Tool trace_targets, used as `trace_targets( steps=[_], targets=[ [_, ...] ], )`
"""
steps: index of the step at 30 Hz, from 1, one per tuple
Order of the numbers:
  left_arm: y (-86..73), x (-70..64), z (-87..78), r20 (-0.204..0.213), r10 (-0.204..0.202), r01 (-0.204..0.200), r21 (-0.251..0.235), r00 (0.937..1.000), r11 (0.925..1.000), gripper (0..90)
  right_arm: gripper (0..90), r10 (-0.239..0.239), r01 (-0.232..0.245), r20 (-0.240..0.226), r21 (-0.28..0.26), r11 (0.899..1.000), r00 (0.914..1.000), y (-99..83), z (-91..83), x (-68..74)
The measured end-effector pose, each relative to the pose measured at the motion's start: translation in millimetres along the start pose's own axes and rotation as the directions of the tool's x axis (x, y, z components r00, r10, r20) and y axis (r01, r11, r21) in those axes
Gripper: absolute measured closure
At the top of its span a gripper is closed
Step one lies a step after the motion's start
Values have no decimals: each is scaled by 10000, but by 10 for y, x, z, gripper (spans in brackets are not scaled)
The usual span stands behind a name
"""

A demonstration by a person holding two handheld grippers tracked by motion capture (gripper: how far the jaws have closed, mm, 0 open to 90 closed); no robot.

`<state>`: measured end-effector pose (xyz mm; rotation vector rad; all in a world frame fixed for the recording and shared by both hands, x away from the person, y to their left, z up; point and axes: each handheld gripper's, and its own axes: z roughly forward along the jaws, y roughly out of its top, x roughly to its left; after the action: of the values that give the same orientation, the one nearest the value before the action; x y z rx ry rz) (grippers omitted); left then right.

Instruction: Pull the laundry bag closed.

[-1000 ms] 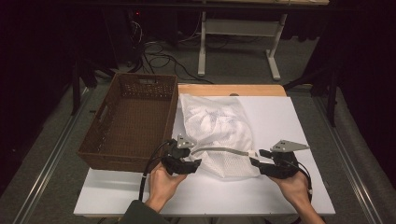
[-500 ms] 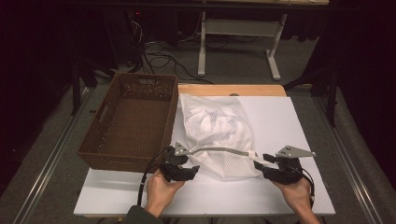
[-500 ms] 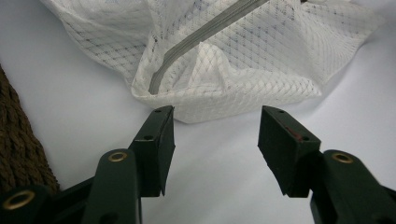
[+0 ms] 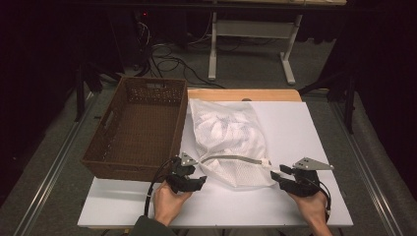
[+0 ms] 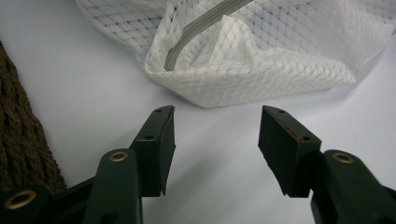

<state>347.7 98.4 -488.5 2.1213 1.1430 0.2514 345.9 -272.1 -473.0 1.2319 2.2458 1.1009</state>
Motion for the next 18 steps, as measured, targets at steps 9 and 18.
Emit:
trace_targets(
  steps=[9, 18],
  targets=[
    [-37, -9, 92, -96, 217, -218, -84, 9997, 9997, 455, 557, 359, -351, 341, -232, 9991, 9988, -78, -16, -88],
    [-73, -15, 156, -237, 303, -306, -107, 9993, 9995, 453, 563, 387, -382, 477, -120, 9992, 9981, -147, 11, -157]
  ],
)
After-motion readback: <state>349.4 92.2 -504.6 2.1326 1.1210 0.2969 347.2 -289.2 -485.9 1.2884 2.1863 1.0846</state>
